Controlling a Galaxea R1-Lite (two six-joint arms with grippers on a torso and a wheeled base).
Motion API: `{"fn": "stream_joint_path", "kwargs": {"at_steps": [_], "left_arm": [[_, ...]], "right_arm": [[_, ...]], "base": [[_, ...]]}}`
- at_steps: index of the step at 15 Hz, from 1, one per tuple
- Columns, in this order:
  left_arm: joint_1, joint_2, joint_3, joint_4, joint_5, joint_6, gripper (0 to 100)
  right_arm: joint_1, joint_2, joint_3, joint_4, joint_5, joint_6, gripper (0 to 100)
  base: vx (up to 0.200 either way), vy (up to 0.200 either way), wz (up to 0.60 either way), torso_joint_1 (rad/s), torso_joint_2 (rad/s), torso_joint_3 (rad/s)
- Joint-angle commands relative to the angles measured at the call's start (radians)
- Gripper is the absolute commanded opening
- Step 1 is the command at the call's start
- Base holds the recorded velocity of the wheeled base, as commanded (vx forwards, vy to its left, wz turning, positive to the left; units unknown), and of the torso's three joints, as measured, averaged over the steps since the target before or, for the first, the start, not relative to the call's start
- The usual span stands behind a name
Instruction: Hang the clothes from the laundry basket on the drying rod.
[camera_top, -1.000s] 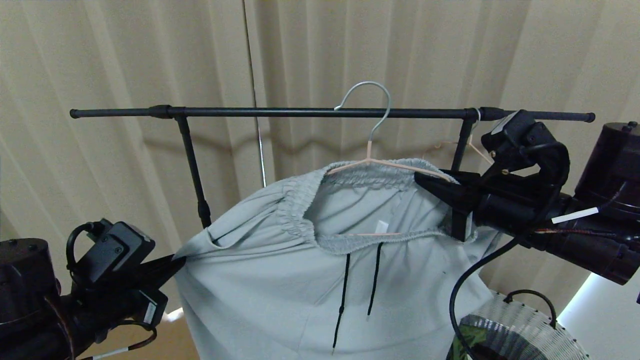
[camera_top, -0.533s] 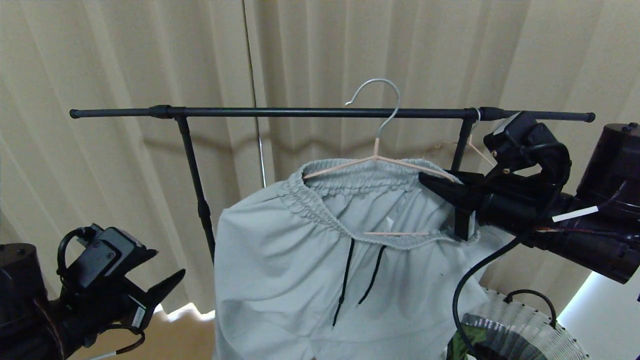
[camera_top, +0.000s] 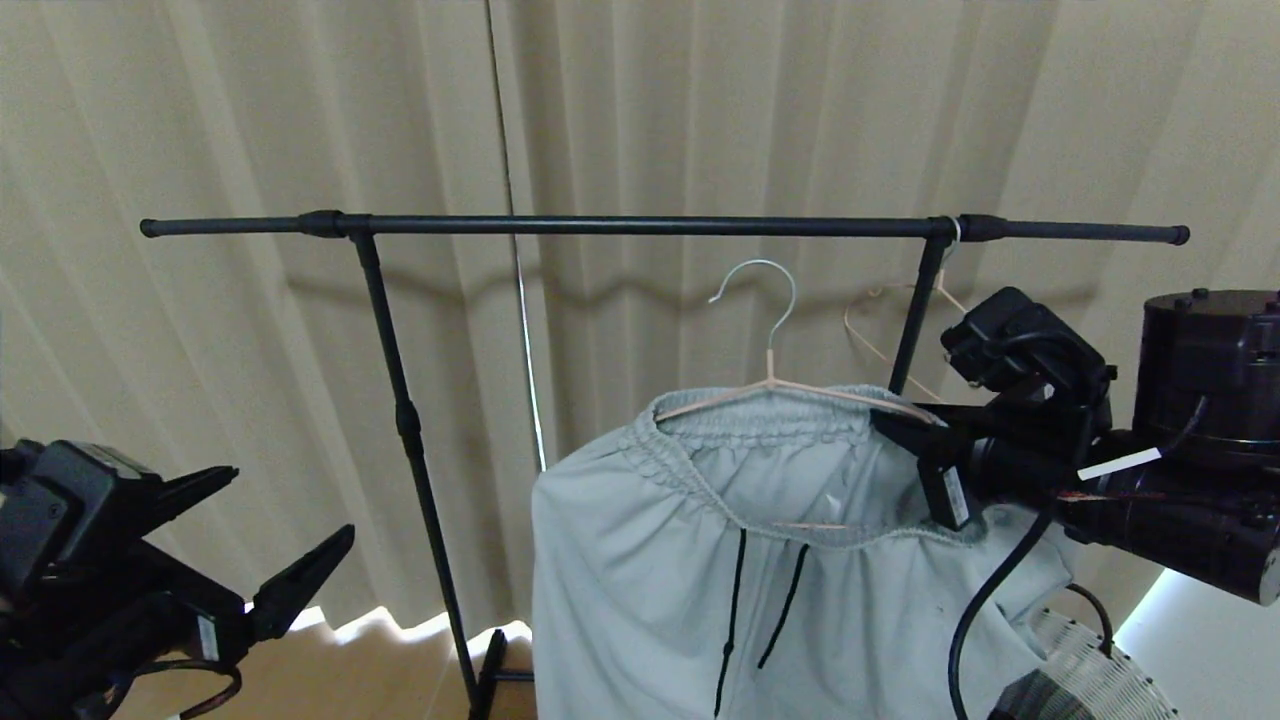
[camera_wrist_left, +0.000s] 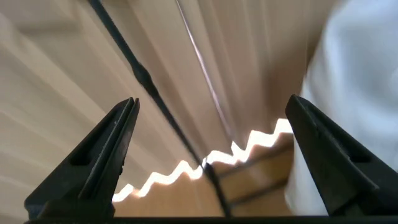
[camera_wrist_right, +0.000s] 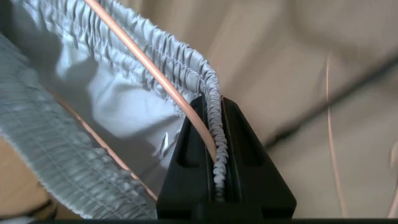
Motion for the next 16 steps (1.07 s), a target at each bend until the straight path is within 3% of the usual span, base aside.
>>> {"fn": "stream_joint_path", "kwargs": {"at_steps": [1, 3, 9, 16], "left_arm": [[0.002, -0.087, 0.053, -0.002, 0.002, -0.004, 100], [0.005, -0.158, 0.106, 0.001, 0.002, -0.018, 100], [0.005, -0.231, 0.078, 0.003, 0.002, -0.016, 100], [0.005, -0.291, 0.083, 0.01, 0.0, -0.016, 100]], "right_arm": [[-0.005, -0.005, -0.003, 0.019, -0.035, 0.02, 0], [-0.044, -0.015, -0.003, 0.037, -0.098, 0.022, 0], [-0.134, -0.017, -0.003, 0.023, -0.107, 0.061, 0], [-0.156, -0.015, -0.012, 0.022, -0.108, 0.084, 0]], "base": [[0.0, 0.0, 0.0, 0.0, 0.0, 0.0], [0.0, 0.0, 0.0, 0.0, 0.0, 0.0], [0.0, 0.0, 0.0, 0.0, 0.0, 0.0], [0.2, 0.0, 0.0, -0.001, 0.0, 0.006]]}}
